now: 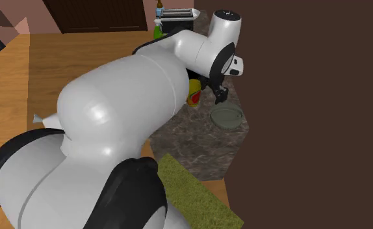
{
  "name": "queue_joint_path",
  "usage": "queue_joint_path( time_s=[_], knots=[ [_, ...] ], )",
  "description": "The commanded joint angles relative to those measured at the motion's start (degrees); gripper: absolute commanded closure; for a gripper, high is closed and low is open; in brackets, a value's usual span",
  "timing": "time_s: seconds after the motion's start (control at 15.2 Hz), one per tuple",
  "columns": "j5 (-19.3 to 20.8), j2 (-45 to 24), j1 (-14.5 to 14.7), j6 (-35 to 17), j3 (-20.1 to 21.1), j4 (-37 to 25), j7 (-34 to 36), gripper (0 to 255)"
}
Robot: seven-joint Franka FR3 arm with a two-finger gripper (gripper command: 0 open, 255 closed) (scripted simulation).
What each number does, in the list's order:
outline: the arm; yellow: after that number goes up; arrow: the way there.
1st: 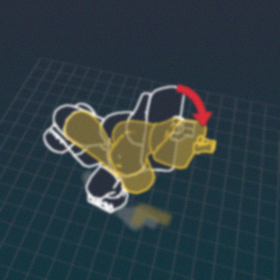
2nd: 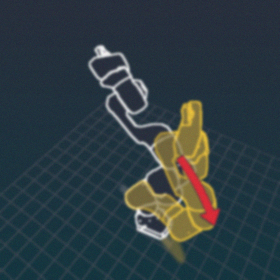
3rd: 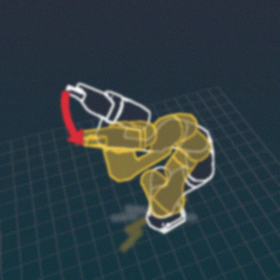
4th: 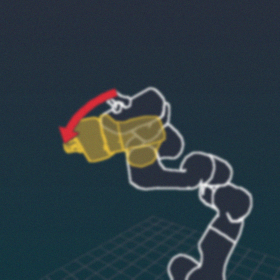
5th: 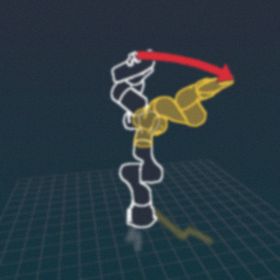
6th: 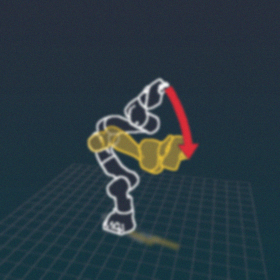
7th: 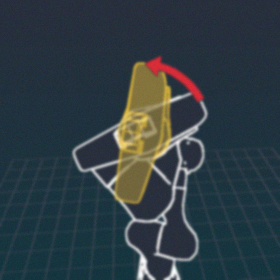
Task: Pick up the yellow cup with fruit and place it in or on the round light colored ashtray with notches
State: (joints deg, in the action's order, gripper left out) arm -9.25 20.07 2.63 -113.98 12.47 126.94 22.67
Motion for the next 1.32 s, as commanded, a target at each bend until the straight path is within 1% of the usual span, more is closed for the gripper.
queue_joint_path(
  time_s=[0.0,0.26,0.53,0.92,0.99,1.25],
  knots=[
    [0.5,-3.9,0.3,-2.1,1.7,-1.7,2.3,0],
    [2.6,-12.0,0.9,-5.1,4.6,-6.2,7.2,0],
    [5.8,-20.7,2.0,-7.2,6.8,-11.8,12.3,0],
    [11.6,-34.4,5.4,-8.2,7.9,-22.8,19.8,0],
    [12.1,-35.6,5.8,-8.2,7.9,-23.9,20.3,0],
    [12.7,-37.1,6.1,-10.7,7.6,-22.7,20.7,0]
  ],
)
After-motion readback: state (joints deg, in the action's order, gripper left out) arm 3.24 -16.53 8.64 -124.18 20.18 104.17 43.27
